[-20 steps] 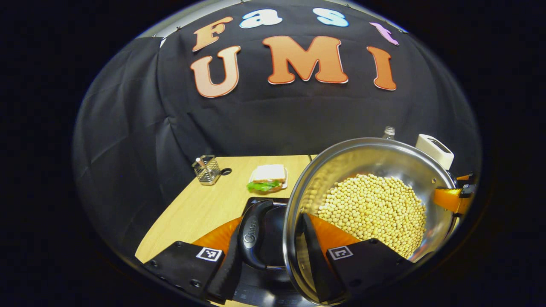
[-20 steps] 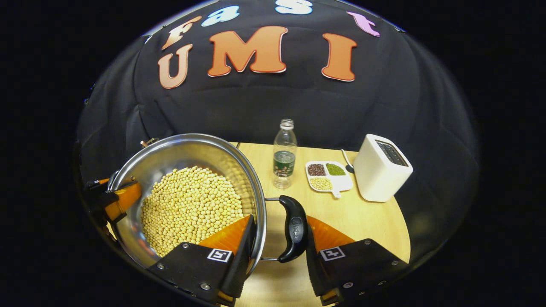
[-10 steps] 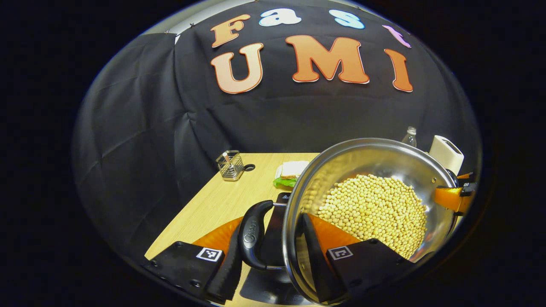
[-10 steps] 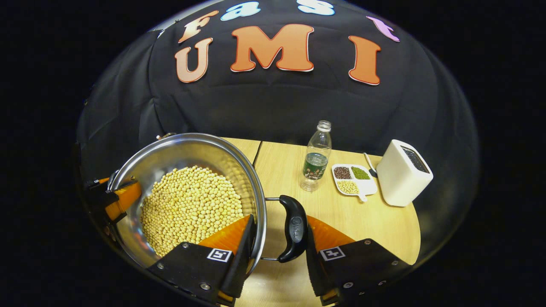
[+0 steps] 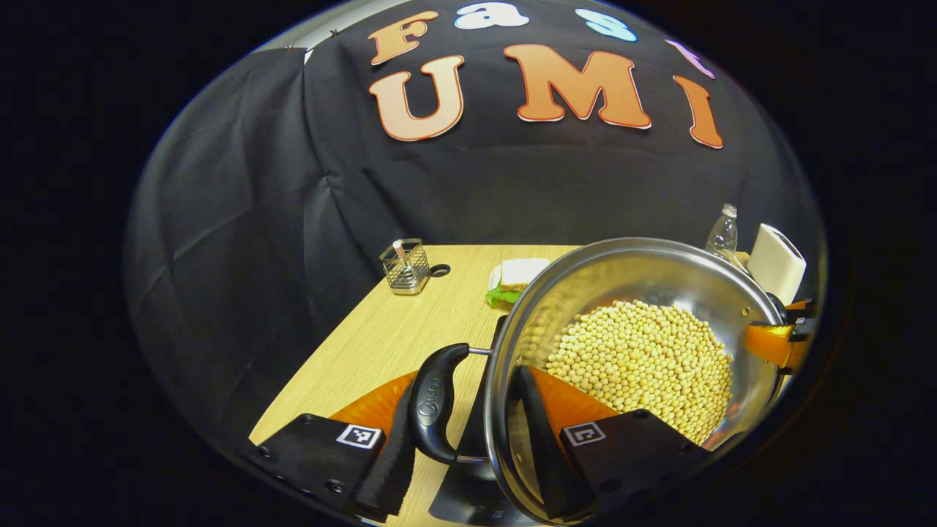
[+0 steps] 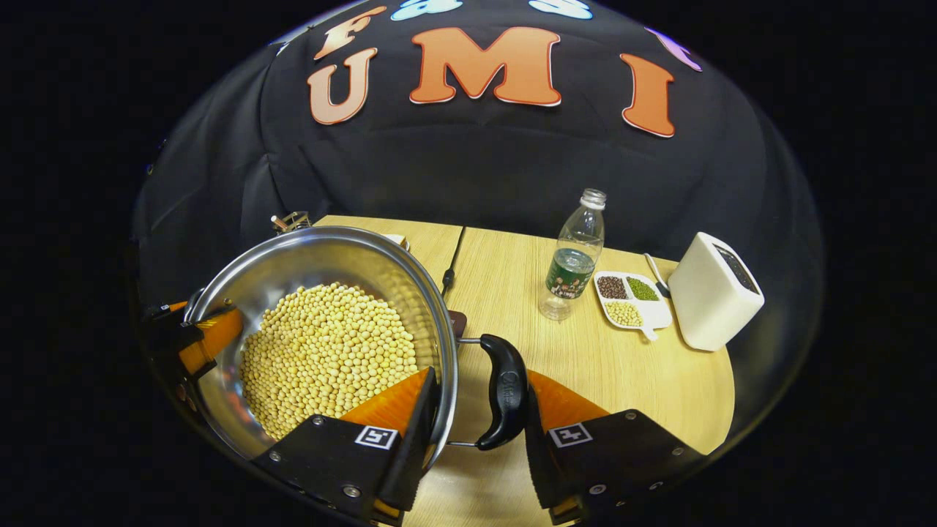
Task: First push the handle of the pot to place it horizontally, then grasp the pot with both hands and set it on the induction cooktop.
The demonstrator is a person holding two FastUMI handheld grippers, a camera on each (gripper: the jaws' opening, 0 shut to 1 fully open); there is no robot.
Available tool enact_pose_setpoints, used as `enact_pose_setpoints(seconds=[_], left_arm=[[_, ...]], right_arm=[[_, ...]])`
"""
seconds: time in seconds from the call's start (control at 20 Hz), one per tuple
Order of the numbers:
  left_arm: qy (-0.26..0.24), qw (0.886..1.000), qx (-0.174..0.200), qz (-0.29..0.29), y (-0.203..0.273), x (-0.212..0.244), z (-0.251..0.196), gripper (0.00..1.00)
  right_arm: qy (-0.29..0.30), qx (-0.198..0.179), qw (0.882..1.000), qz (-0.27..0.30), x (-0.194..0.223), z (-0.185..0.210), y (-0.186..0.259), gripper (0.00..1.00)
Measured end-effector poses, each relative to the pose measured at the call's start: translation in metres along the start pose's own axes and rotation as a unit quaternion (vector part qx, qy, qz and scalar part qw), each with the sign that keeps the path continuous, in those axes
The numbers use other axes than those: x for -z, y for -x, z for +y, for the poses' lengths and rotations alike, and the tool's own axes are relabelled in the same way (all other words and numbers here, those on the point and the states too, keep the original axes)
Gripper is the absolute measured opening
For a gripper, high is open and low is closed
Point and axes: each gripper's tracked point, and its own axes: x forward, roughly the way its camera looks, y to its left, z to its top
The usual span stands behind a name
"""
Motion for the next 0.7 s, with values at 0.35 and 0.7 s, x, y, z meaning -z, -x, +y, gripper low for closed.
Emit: enact_pose_setpoints(seconds=[0.35,0.7], left_arm=[[-0.009,1.000,-0.003,0.027,-0.018,0.011,-0.006,0.76],[-0.004,0.999,-0.006,0.043,-0.019,0.008,-0.003,0.76]], right_arm=[[-0.004,-0.008,1.000,0.026,0.016,0.008,-0.020,0.61],[-0.001,-0.012,0.999,0.044,0.025,0.017,-0.034,0.61]])
